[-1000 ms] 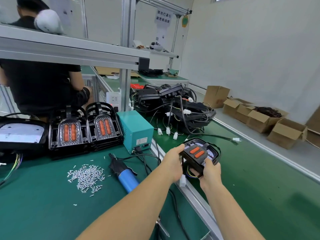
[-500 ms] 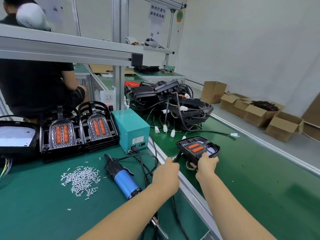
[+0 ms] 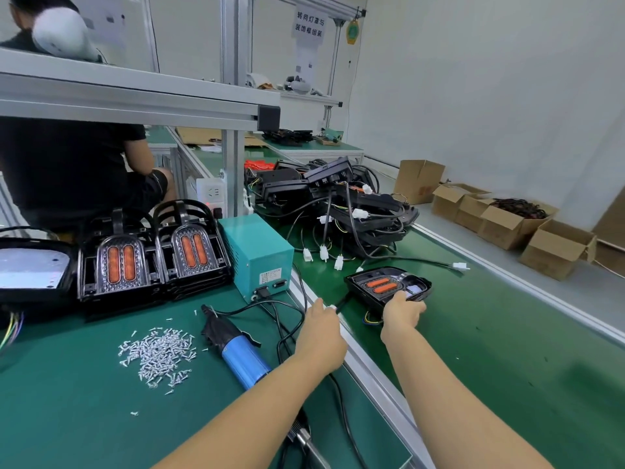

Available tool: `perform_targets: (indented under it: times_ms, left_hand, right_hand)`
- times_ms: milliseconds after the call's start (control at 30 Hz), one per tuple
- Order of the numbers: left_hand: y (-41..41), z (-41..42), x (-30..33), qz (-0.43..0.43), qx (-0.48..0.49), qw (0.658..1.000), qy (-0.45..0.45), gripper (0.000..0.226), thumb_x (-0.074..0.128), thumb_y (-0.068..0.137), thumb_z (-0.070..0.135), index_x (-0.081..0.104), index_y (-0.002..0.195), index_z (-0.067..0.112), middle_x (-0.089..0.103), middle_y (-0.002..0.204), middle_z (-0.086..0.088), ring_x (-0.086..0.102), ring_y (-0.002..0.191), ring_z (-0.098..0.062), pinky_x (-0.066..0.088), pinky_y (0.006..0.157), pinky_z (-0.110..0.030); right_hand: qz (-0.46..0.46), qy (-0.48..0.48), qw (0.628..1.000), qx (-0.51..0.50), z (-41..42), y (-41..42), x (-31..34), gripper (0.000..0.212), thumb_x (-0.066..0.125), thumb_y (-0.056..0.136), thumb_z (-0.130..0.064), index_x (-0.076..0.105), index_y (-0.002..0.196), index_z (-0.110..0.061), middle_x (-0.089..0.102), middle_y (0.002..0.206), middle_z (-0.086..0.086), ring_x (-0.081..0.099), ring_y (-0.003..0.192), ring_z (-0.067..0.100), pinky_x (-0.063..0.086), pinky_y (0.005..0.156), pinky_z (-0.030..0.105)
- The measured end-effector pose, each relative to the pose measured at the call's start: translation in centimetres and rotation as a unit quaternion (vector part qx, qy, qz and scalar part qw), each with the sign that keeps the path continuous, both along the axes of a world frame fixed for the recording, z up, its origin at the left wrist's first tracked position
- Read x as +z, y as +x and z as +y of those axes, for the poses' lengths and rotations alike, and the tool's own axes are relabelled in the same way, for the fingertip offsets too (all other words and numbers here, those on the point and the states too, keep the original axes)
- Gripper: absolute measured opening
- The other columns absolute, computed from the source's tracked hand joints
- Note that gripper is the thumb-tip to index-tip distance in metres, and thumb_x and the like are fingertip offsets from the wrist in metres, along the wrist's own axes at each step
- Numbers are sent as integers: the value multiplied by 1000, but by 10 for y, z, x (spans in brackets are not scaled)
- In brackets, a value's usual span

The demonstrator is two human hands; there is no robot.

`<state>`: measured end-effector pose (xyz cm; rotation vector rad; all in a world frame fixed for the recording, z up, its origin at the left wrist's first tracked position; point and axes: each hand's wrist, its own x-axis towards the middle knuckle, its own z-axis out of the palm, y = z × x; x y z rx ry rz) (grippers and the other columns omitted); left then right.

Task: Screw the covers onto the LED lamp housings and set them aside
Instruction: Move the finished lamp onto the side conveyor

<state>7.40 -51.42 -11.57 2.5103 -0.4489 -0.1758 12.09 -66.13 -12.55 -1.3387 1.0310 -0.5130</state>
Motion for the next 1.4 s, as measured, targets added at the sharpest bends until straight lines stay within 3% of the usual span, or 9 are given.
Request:
perform_targets:
  times_ms: [133, 300, 367, 567, 667, 767, 933, 1033, 1400]
  left_hand:
    - [4, 0, 12, 83, -23, 996, -28, 51, 29, 91, -7, 29, 142, -1, 22, 150, -16, 32, 134, -31, 36, 102, -35]
    - [-6, 11, 11, 80, -38, 995, -36, 60, 31, 91, -7, 15, 148, -2, 12, 155, -16, 18, 142, -27, 22, 114, -30]
    - [-11, 16, 14, 87, -34, 994, -49, 60, 29, 91, -8, 14, 149, -1, 6, 157, -15, 9, 145, -26, 15, 116, -29]
    - [-26, 29, 31, 80, -43, 992, -85, 52, 30, 95, 0, 19, 146, 3, 28, 147, -11, 37, 128, -28, 34, 102, -34]
    - [-34, 35, 39, 59, -36, 993, -97, 47, 32, 101, 17, 22, 146, 8, 37, 142, -7, 45, 109, -23, 38, 92, -33]
    - [-40, 50, 44, 28, -30, 995, -96, 53, 31, 103, 28, 15, 151, 12, 27, 154, -4, 31, 136, -20, 29, 108, -32]
    - [-45, 99, 45, -81, 45, 996, -1, 53, 27, 103, 36, 13, 151, 20, 26, 155, -1, 17, 143, -16, 11, 117, -38]
    - [-48, 137, 39, -66, 97, 993, 29, 55, 24, 102, 41, 8, 152, 24, 18, 158, 3, 5, 146, -16, 0, 117, -42]
    - [-79, 238, 22, -51, 206, 974, 80, 56, 22, 102, 45, 5, 152, 26, 13, 159, 8, 2, 147, -15, 1, 117, -46]
  right_hand:
    - [10, -18, 999, 28, -3, 0, -1, 54, 40, 103, -32, 23, 145, -2, 41, 142, 22, 46, 121, 37, 37, 84, 42]
    - [62, -76, 994, 41, -4, -2, 2, 67, 50, 100, -33, 20, 145, 7, 28, 150, 25, 40, 130, 40, 38, 100, 46]
    - [94, -127, 986, 48, -1, -4, 7, 76, 52, 99, -35, 11, 149, 6, 20, 155, 23, 29, 139, 39, 27, 112, 47]
    - [223, -331, 912, 100, 10, -22, 14, 76, 40, 102, -43, 1, 154, -5, -3, 163, 10, 4, 149, 27, 4, 117, 51]
    - [214, -398, 881, 136, 24, -29, 20, 72, 36, 102, -43, 5, 155, -6, -2, 164, 9, 2, 150, 26, 1, 117, 53]
    - [196, -440, 857, 183, 44, -35, 27, 68, 32, 102, -45, 9, 155, -8, 2, 164, 8, 2, 150, 25, 0, 116, 56]
    - [170, -455, 819, 307, 92, -47, 34, 63, 21, 102, -53, 8, 156, -22, 4, 164, 2, 2, 150, 21, -3, 115, 59]
    - [141, -465, 794, 366, 129, -57, 36, 62, 20, 102, -55, 9, 156, -26, 9, 163, -2, 6, 150, 19, -4, 114, 60]
    - [100, -494, 687, 523, 253, -88, 40, 66, 17, 100, -60, -2, 156, -32, -1, 165, -2, -4, 151, 17, -12, 114, 58]
